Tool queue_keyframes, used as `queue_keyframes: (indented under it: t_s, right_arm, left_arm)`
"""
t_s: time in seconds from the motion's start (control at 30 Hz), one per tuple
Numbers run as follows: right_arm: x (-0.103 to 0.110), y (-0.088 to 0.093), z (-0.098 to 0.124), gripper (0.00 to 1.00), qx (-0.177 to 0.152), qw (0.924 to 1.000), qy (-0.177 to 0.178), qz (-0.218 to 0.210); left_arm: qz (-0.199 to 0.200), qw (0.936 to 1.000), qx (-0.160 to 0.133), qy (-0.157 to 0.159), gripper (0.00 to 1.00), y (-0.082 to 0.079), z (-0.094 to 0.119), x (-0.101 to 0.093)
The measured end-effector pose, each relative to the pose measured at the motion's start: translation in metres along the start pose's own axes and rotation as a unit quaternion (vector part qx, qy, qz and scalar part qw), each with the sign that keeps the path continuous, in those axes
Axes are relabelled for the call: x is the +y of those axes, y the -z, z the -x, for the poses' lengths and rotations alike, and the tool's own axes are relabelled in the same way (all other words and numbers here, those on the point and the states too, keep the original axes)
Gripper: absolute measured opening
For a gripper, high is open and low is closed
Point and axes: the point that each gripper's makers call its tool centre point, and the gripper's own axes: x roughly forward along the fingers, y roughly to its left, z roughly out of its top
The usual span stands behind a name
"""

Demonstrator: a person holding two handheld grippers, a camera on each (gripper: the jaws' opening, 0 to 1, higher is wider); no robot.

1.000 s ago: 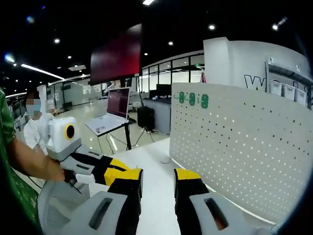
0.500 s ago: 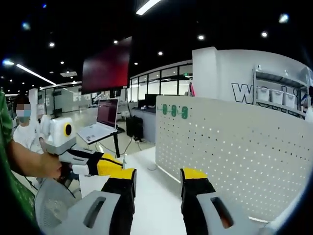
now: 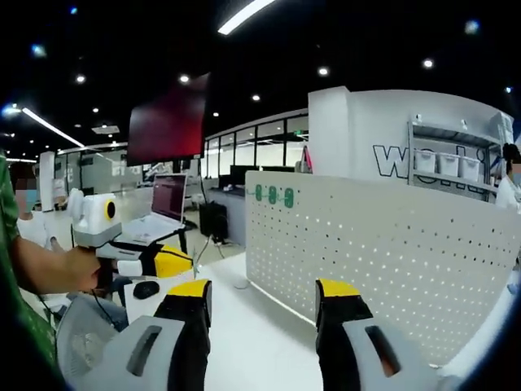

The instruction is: Insert the hook assembly into the mounting plate slot until the hook locks in place.

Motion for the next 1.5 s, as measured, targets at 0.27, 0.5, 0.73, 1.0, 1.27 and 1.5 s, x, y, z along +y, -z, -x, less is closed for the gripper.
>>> queue_keyframes:
  t_s: [0.27, 0.5, 0.73, 1.0, 1.27, 1.5]
  right_arm:
    - [-0.004, 0.000, 0.012, 0.59, -0.006, 1.0000, 0.003, -0.005]
    - [-0.006, 0.002, 0.023, 0.65, -0.008, 0.9999, 0.000, -0.006]
    - [-0.005, -0.003, 0.037, 0.72, -0.015, 0.9998, -0.011, 0.000]
    - [-0.005, -0.010, 0.058, 0.75, -0.024, 0.9989, -0.040, -0.011]
    - [-0.019, -0.015, 0.072, 0.77, -0.031, 0.9988, -0.038, 0.000]
    - [-0.032, -0.017, 0.081, 0.77, -0.033, 0.9990, -0.031, -0.001]
  left_arm:
    - [0.000, 0.9999, -0.006, -0.010, 0.03, -0.009, 0.001, 0.002]
    - [0.001, 0.9999, -0.005, -0.015, 0.03, -0.012, 0.000, 0.004]
    - [0.003, 0.9998, -0.006, -0.018, 0.03, -0.018, -0.006, 0.006]
    - [-0.004, 0.9996, -0.015, -0.024, 0.03, -0.032, -0.020, 0.012]
    - [-0.014, 0.9989, -0.030, -0.035, 0.03, -0.054, -0.047, 0.021]
    - [-0.003, 0.9977, -0.049, -0.046, 0.03, -0.073, -0.076, 0.029]
